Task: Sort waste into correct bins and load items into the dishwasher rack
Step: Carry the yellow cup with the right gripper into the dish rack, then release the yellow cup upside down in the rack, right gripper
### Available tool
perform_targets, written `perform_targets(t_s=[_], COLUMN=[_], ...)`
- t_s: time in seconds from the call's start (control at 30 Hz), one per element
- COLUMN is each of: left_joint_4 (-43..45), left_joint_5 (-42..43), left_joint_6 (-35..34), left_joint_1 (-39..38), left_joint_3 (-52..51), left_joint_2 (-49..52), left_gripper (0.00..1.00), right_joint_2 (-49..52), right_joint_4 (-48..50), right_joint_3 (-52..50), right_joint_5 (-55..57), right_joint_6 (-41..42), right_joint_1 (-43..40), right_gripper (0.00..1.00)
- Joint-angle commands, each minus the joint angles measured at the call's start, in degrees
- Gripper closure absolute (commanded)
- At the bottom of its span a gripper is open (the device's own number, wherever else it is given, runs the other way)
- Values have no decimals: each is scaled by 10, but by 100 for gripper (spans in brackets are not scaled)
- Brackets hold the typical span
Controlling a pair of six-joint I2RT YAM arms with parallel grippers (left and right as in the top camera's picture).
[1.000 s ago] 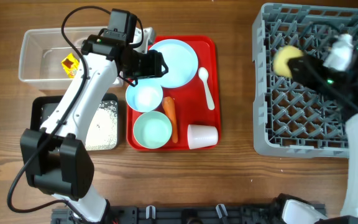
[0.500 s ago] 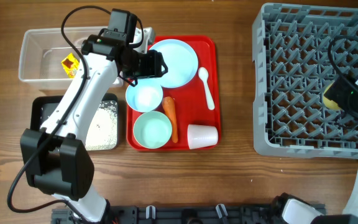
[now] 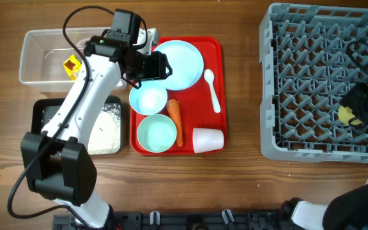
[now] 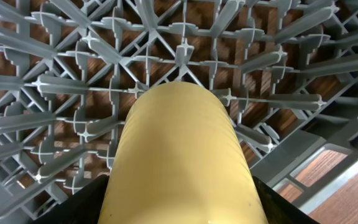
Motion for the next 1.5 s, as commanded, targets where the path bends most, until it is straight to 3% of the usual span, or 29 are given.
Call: perform_targets(t_s=[0.0, 0.57, 0.8, 0.97, 1.2, 1.33, 1.47], left_joint_4=[0, -7, -7, -11, -11, -11, -16], left_joint_5=[-2, -2, -9, -12, -12, -12, -12], left_joint_6=[8, 8, 8, 8, 8, 7, 7], left_joint_1=[0, 0, 0, 0, 0, 0, 0], left_joint_3=[2, 2, 2, 2, 2, 2, 2], left_joint_2=[0, 0, 0, 0, 0, 0, 0], left_gripper=[43, 44, 44, 43, 42, 40, 38], right_joint_2=[25, 125, 130, 125, 68, -5, -98], right_joint_4=[7, 8, 12, 6, -61, -123, -127], right_joint_3=[11, -3, -6, 9, 98, 196, 221], right_joint_5=[10, -3, -12, -16, -32, -78, -116], right_joint_6=[9, 9, 11, 9, 9, -8, -38], right_joint_1=[-1, -1, -1, -1, -1, -1, -1], right_gripper=[56, 54, 24, 16, 10, 10, 9])
